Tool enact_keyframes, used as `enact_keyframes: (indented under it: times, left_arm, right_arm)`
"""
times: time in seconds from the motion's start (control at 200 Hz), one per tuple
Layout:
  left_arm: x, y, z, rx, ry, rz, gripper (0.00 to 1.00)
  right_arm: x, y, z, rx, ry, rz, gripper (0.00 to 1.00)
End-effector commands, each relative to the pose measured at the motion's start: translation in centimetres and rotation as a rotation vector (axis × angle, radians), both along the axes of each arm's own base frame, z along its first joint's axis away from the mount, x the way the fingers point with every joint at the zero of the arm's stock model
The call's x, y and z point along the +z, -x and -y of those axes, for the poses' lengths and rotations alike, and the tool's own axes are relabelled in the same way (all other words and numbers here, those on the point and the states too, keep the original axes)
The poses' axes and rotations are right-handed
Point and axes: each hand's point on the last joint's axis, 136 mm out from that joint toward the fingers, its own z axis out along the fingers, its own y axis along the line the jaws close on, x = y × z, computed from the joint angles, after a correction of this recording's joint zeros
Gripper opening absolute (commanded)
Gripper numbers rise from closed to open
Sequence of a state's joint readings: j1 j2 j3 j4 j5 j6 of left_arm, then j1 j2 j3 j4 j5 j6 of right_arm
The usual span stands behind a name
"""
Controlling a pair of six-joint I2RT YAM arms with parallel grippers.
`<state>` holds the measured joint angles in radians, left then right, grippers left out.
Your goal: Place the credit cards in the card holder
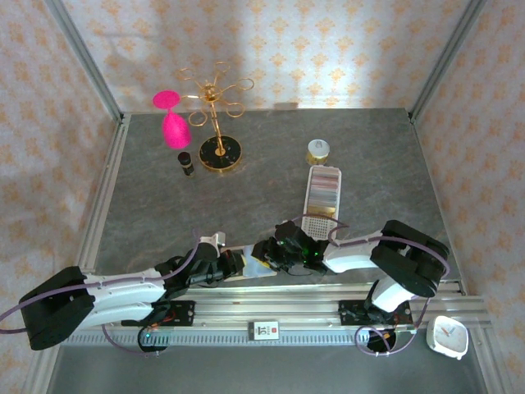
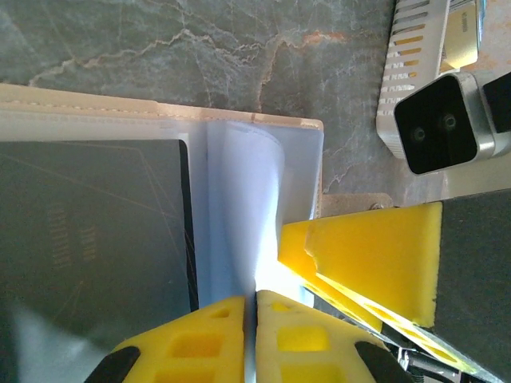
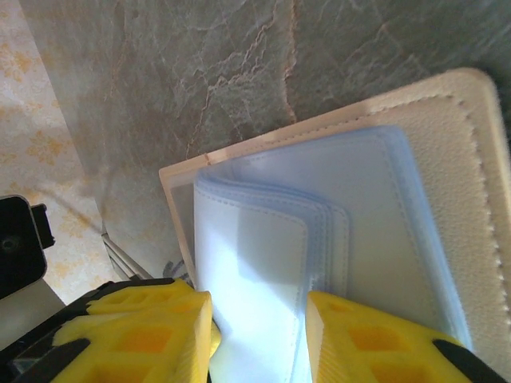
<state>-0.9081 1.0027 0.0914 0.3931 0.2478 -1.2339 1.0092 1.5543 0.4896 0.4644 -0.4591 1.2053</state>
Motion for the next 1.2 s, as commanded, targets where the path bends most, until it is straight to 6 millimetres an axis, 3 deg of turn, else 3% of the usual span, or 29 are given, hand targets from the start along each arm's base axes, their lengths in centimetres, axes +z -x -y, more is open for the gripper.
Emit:
enact_keyframes:
  times: [0.0,0.44,0.851,0.956,1.121,1.196]
  left_arm:
    - [1.1,-0.3,0.4,0.003,0.055,0.027,0.09]
    - [1.0,-0.3,0.5,-0.003,0.06,0.025,0.09]
    - [0.8,-0.2,0.4,0.0,0.05,0.019,0.13]
    - [0.8,-0.2,0.3,0.001,0.049,0.018,0.18]
    - [0.9,-0.3,0.3,0.003,0.05,0.022,0.28]
    - [1.1,-0.4,0.2,0.01,0.048,0.029,0.36]
  right_arm:
    - [0.1,0.1,-0.5,0.002,-0.02,-0.006,0.36]
    - [0.3,0.2,-0.6,-0.006,-0.038,-0.01,0.37]
    - [2.4,-0.4,-1.4,-0.02,-0.123,0.029,0.33]
    - [2.4,-0.5,-1.2,-0.025,-0.118,0.032,0.29]
    - [1.7,-0.5,-0.8,-0.026,-0.066,0.031,0.07]
    - [1.6,-0.7,-0.5,-0.033,-0.033,0.043,0.06]
